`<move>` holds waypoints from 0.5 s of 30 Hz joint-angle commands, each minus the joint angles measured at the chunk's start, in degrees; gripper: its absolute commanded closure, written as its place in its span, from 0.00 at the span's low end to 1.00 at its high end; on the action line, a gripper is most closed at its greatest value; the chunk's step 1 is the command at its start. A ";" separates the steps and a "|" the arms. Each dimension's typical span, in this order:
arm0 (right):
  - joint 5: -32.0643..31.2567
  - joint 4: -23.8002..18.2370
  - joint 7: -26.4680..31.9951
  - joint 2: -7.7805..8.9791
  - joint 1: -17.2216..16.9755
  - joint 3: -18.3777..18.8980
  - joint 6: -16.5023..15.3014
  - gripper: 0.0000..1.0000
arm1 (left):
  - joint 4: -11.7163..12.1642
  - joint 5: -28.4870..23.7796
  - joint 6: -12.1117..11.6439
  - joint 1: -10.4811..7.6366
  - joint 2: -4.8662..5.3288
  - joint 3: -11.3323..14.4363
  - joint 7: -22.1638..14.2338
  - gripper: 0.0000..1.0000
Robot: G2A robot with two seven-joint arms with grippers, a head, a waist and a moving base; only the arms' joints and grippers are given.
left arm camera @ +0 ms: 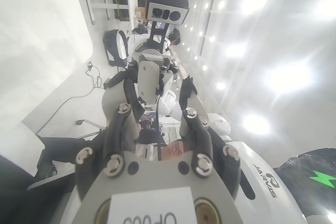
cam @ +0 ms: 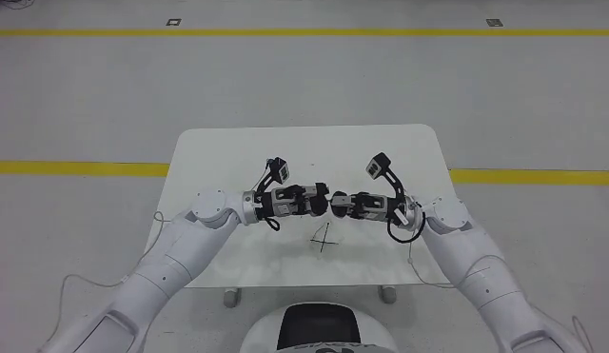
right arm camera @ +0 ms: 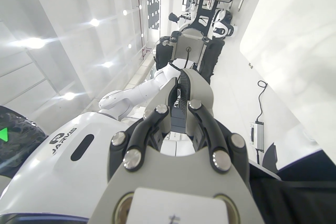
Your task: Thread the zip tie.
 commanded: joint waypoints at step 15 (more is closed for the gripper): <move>0.36 1.55 -0.53 0.03 0.81 -0.53 1.28 1.00 | 0.51 0.15 -0.14 -0.05 -0.17 -0.04 -0.20 0.85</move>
